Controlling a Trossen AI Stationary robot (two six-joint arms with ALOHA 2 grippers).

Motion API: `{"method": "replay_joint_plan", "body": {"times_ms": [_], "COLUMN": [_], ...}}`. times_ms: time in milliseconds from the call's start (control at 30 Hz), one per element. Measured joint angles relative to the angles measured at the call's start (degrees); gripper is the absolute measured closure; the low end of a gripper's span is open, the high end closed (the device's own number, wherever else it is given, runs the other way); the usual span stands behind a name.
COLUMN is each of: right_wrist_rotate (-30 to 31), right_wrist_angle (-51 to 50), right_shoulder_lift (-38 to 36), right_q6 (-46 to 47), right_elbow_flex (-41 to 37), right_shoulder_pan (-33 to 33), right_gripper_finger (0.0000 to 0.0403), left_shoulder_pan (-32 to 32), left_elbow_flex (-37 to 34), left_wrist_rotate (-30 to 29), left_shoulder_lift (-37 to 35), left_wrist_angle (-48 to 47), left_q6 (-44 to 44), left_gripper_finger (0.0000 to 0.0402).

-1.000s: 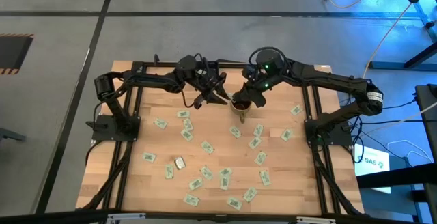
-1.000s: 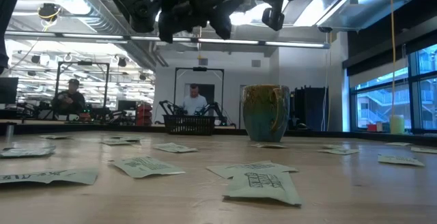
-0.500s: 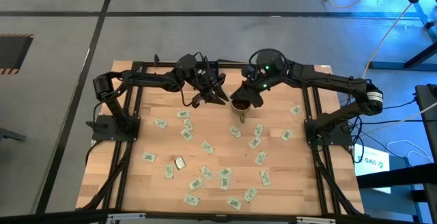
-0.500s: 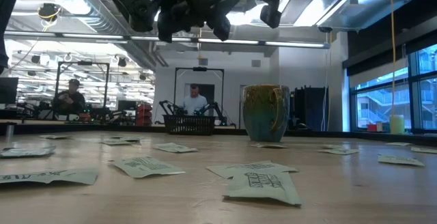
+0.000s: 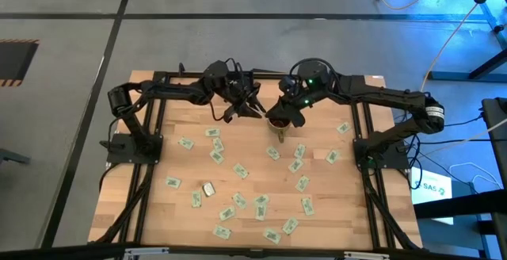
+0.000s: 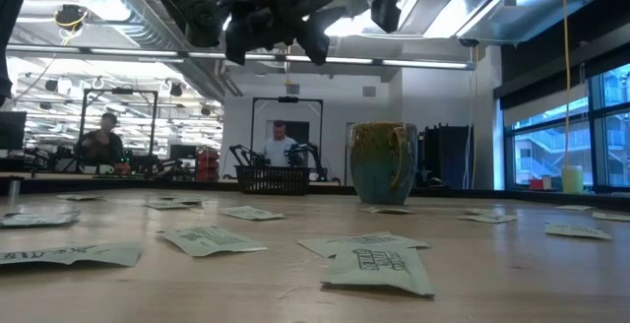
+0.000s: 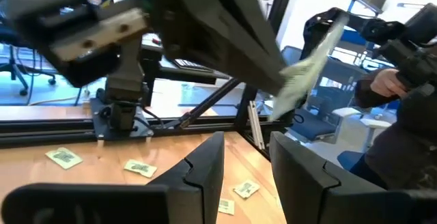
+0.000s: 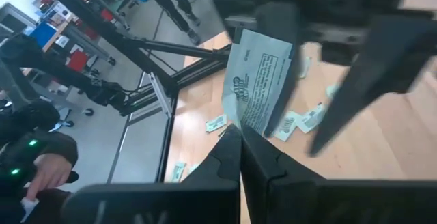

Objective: Pick and place Stevia / Truvia into bins
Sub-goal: Put the stevia packet into the black container

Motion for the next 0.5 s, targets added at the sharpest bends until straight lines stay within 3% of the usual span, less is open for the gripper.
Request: {"method": "replay_joint_plan", "body": {"times_ms": [500], "right_wrist_rotate": [0.23], "right_wrist_angle": [-2.88], "right_shoulder_lift": [0.0], "right_q6": [-0.11], "right_elbow_flex": [0.0], "right_shoulder_pan": [0.23], "right_gripper_finger": [0.0401], "left_shoulder_pan": [-0.18], "left_elbow_flex": [0.0], "left_wrist_rotate": [4.13], "left_shoulder_lift": [-0.02], "left_wrist_angle": [2.27], "left_q6": [0.54], "left_gripper_finger": [0.0288]}}
